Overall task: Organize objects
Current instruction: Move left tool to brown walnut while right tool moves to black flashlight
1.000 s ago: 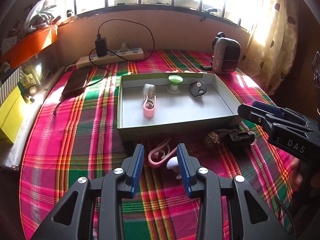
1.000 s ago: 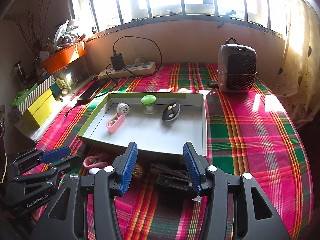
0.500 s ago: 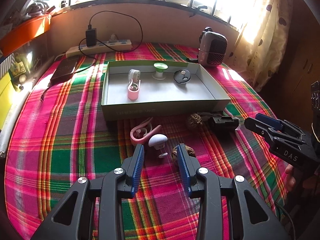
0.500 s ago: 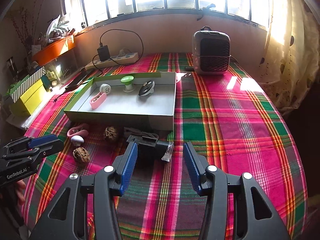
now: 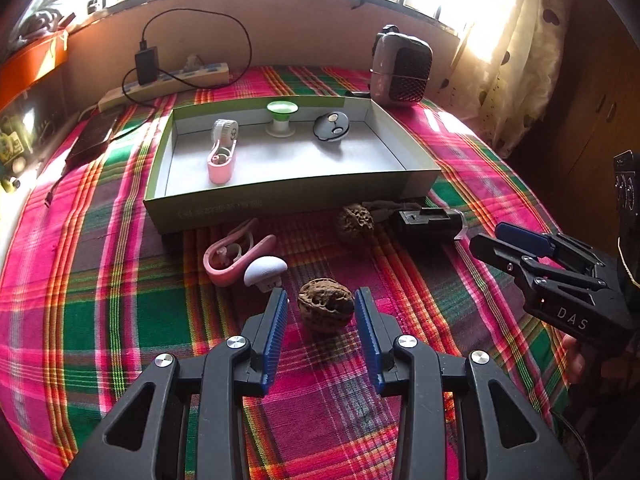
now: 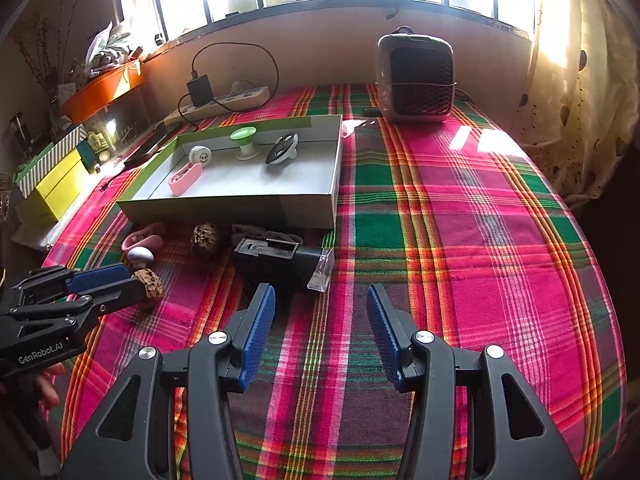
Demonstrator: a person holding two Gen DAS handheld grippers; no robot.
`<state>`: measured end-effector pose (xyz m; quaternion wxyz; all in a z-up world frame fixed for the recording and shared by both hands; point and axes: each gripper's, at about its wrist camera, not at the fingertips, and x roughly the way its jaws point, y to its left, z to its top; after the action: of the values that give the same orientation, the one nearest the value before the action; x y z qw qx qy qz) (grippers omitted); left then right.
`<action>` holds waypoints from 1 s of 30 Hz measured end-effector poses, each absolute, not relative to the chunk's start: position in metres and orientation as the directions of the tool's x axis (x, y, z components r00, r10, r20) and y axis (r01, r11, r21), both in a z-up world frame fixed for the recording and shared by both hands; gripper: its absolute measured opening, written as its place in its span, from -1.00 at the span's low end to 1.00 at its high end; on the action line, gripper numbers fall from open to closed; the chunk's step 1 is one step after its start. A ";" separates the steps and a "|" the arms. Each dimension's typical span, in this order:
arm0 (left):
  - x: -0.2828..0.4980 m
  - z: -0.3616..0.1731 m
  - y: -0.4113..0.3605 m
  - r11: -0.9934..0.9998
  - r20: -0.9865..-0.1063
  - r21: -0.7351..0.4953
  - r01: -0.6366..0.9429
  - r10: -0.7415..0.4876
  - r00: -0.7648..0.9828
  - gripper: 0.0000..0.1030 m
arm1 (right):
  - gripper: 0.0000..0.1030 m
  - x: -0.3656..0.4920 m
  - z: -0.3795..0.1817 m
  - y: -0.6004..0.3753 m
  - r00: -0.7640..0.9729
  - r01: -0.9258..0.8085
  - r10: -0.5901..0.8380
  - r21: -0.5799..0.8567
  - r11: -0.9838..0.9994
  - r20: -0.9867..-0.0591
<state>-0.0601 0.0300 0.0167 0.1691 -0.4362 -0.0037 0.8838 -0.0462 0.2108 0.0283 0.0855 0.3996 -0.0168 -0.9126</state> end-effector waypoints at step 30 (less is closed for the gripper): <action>-0.072 0.007 0.033 -0.941 -0.791 -0.166 -0.295 0.305 -0.530 -0.36 | 0.01 -0.078 0.022 0.193 -0.586 0.360 -0.300 0.089 -0.929 -0.753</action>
<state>-0.0723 0.0335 0.0067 0.1714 -0.4532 -0.0059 0.8747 -0.0778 0.1928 0.0215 0.1854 0.4154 0.0364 -0.8898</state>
